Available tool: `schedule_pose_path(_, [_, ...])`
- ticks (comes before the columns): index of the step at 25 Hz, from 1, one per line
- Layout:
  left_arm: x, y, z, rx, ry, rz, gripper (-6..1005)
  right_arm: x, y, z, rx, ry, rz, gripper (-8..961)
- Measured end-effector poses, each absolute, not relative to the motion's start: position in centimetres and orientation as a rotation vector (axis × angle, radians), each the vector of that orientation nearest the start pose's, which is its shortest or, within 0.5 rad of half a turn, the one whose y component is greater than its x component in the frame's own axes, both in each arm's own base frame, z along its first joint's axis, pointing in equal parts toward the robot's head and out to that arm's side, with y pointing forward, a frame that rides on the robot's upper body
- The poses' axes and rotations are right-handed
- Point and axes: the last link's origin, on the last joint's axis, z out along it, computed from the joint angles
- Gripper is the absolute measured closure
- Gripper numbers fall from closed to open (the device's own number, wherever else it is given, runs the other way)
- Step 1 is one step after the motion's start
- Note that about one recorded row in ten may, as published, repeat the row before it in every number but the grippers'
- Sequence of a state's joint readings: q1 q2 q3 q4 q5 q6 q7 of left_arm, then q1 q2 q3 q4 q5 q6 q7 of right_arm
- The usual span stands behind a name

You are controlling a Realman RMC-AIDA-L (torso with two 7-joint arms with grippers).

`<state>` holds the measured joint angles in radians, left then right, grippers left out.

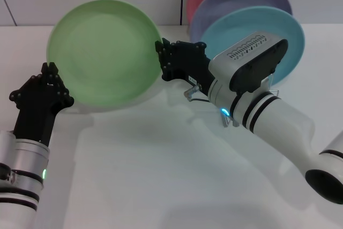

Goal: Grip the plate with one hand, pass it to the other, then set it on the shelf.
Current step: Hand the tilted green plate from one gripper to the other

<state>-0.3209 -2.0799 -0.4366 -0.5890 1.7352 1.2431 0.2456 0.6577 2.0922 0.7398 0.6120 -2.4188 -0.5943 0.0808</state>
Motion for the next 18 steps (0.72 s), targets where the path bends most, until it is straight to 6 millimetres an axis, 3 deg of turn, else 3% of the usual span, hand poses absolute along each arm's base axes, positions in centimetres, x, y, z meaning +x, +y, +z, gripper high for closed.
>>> schedule_pose_path(18, [-27.79, 29.21, -5.93, -1.494, -0.596, -0.765, 966, 16.01, 37.67, -12.44, -2.156, 0.506, 0.749, 810])
